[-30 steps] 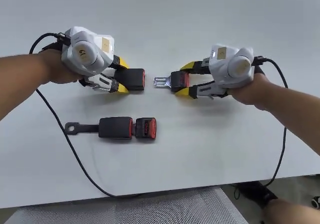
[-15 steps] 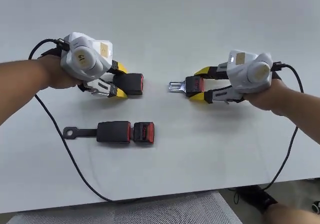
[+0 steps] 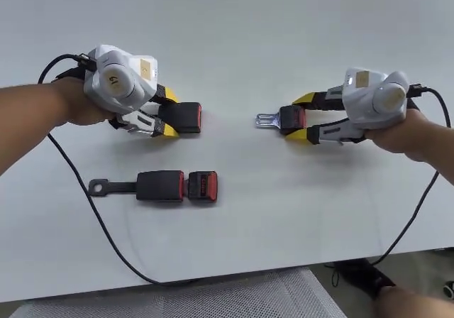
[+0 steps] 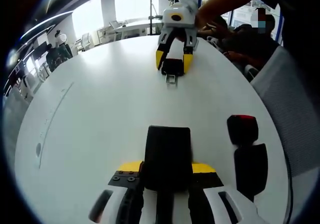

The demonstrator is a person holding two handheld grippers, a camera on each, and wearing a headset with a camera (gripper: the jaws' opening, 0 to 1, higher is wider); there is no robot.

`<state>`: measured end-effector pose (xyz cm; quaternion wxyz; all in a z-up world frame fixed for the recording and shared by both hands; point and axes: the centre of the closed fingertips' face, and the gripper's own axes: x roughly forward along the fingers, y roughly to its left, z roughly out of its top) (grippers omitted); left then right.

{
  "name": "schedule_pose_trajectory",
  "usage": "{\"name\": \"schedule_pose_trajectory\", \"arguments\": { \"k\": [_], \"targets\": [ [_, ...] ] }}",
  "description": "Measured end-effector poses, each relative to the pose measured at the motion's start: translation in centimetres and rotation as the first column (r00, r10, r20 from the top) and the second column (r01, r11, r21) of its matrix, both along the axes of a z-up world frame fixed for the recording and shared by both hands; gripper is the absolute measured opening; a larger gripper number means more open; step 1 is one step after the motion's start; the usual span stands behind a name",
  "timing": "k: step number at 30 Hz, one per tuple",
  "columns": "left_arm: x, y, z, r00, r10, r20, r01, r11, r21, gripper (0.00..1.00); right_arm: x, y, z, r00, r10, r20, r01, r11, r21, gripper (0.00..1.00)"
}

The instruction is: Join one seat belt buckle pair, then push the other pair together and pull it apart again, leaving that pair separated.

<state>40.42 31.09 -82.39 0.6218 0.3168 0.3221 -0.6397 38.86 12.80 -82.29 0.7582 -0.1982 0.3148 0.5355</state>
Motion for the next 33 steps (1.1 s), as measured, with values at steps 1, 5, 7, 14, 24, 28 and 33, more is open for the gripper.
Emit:
{"name": "schedule_pose_trajectory", "arguments": {
  "k": [1,5,7,14,24,28,33],
  "targets": [
    [0.0,0.0,0.0,1.000,0.000,0.000,0.000,1.000,0.002,0.35,-0.1,-0.4,0.0,1.000,-0.003,-0.004,0.003,1.000,-0.005,0.37],
    [0.0,0.0,0.0,1.000,0.002,-0.001,-0.002,1.000,0.004,0.35,-0.2,-1.2,-0.1,1.000,-0.005,-0.006,0.005,1.000,-0.008,0.37],
    [0.0,0.0,0.0,1.000,0.003,-0.002,-0.003,1.000,0.005,0.35,-0.3,-1.5,-0.1,1.000,-0.011,-0.006,0.011,1.000,-0.012,0.37],
    [0.0,0.1,-0.1,1.000,0.006,-0.002,-0.006,1.000,0.013,0.35,-0.4,-1.7,-0.2,1.000,-0.027,-0.015,0.027,1.000,-0.011,0.38],
    [-0.8,0.0,0.6,0.994,0.075,-0.082,-0.072,0.996,0.045,0.49,-1.1,-1.0,0.4,0.997,-0.072,0.007,0.072,0.997,-0.028,0.62],
    [0.2,0.6,1.9,0.976,0.209,-0.057,-0.209,0.978,0.007,0.62,-0.4,-0.8,1.5,0.981,-0.188,0.039,0.187,0.982,0.010,0.74],
    [0.6,2.3,3.0,0.909,0.412,-0.058,-0.414,0.910,-0.027,0.77,-0.5,-0.7,2.3,0.954,-0.295,0.058,0.294,0.955,0.031,0.83]
  ]
}}
